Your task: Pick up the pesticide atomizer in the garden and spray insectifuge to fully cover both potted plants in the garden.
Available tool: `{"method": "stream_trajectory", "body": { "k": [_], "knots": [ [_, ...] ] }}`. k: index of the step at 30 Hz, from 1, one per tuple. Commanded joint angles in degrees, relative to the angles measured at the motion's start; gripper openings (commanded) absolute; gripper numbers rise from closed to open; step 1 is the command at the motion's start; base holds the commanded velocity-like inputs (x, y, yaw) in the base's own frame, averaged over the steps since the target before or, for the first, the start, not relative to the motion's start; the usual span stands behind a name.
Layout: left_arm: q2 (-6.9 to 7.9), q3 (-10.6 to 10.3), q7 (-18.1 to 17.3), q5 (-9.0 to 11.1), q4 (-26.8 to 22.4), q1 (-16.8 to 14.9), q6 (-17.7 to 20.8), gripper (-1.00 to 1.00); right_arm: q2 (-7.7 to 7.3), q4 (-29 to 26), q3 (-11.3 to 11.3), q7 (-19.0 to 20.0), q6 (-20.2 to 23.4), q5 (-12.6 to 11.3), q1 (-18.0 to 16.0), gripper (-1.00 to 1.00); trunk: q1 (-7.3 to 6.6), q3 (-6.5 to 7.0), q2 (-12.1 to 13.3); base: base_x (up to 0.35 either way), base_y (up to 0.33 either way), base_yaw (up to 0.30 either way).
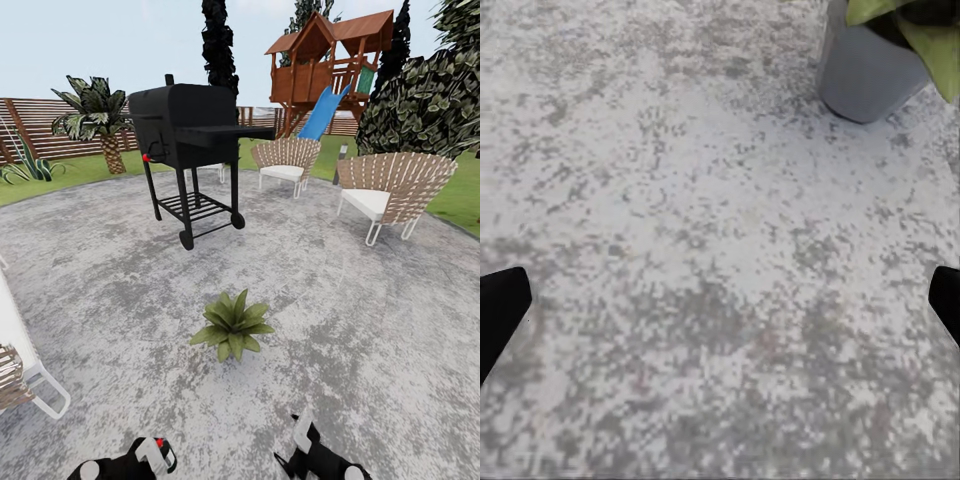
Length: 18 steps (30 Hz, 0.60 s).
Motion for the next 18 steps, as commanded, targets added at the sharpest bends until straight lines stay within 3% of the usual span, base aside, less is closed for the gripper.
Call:
{"method": "stream_trajectory", "body": {
  "k": [1, 5, 18],
  "knots": [
    [0.35, 0.3, 0.4, -0.7, 0.3, 0.0, -0.7, -1.00, 0.30, -0.1, -0.3, -0.5, -0.4, 0.2, -0.4, 1.00, -0.01, -0.05, 0.0, 0.000, 0.000, 0.000],
    [1.66, 0.5, 0.7, -0.3, 1.0, 0.1, -1.0, -1.00, 0.85, -0.1, -0.5, -0.8, -0.4, -0.1, -0.4, 1.00, -0.01, -0.05, 0.0, 0.000, 0.000, 0.000],
    [1.71, 0.6, -0.1, -0.7, 0.3, -0.9, -0.2, -1.00, 1.48, -0.5, -0.5, -0.5, -0.3, -0.2, -0.7, 1.00, -0.01, -0.05, 0.0, 0.000, 0.000, 0.000]
  ]
}}
